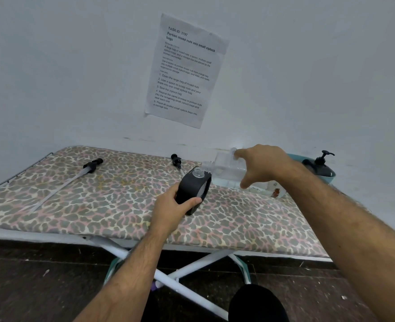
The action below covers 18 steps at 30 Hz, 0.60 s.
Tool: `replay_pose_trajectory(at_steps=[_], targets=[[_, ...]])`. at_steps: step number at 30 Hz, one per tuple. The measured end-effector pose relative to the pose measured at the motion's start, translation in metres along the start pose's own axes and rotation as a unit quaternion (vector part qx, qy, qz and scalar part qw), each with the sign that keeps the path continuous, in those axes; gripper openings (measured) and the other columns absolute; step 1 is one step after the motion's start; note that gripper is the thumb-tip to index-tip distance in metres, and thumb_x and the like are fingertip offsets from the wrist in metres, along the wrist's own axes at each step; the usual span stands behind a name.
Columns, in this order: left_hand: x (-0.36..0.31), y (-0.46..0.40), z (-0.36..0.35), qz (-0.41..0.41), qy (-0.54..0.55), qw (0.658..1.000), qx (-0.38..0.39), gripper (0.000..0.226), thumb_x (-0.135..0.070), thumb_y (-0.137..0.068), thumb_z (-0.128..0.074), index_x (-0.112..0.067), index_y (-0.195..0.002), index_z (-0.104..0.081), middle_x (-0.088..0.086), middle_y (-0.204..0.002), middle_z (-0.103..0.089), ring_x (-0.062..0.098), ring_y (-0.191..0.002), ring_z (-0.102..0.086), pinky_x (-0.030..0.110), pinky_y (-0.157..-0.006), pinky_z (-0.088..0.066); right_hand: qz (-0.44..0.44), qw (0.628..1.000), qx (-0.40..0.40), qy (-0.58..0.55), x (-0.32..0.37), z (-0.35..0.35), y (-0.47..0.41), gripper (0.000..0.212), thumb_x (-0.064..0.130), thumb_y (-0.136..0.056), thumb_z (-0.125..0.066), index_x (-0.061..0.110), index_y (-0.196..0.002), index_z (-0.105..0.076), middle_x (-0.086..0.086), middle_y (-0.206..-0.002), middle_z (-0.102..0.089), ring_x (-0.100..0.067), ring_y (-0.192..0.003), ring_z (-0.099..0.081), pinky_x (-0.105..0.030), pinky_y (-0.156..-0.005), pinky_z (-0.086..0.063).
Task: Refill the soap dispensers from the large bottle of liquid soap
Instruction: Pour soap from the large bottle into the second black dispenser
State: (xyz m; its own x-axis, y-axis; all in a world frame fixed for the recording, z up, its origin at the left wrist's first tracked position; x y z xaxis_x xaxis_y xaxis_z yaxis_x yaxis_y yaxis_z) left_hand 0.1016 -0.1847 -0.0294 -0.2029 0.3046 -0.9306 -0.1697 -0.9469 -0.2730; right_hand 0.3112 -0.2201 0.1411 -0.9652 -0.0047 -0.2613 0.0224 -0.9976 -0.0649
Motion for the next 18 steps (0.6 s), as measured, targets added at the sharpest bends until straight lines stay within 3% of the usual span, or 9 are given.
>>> replay_pose_trajectory(at_steps=[12, 18], targets=[[0.0012, 0.0004, -0.0003, -0.001, -0.007, 1.000, -0.004, 0.051, -0.041, -0.078, -0.080, -0.030, -0.125, -0.062, -0.021, -0.106, -0.068, -0.007, -0.096, -0.062, 0.018, -0.082, -0.053, -0.008, 1.000, 0.008, 0.002, 0.0027, 0.0013, 0.0015, 0.081, 0.052, -0.070, -0.080, 0.035, -0.140, -0.044, 0.011, -0.092, -0.054, -0.014, -0.089, -0.054, -0.028, -0.068, -0.044], [0.0005, 0.0001, -0.0008, 0.003, -0.005, 1.000, -0.006, 0.053, -0.039, -0.079, -0.080, -0.027, -0.127, -0.062, -0.019, -0.106, -0.068, -0.007, -0.096, -0.062, 0.013, -0.077, -0.049, -0.010, 1.000, 0.007, 0.000, 0.0027, 0.0010, 0.0020, 0.080, 0.053, -0.070, -0.080, 0.034, -0.139, -0.045, 0.011, -0.094, -0.054, -0.014, -0.090, -0.053, -0.030, -0.071, -0.046]])
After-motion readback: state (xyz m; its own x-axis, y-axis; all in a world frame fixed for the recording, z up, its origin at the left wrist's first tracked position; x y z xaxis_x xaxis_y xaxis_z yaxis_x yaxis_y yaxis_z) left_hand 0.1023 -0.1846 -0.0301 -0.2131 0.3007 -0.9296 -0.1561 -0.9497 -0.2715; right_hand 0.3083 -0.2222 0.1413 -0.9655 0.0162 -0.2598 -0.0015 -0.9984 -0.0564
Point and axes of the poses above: each hand's wrist, its own y-axis away from the middle knuckle, its own z-axis out of the back of the hand, x = y × z, the point moved 3 cm from there along -y, towards the middle knuckle
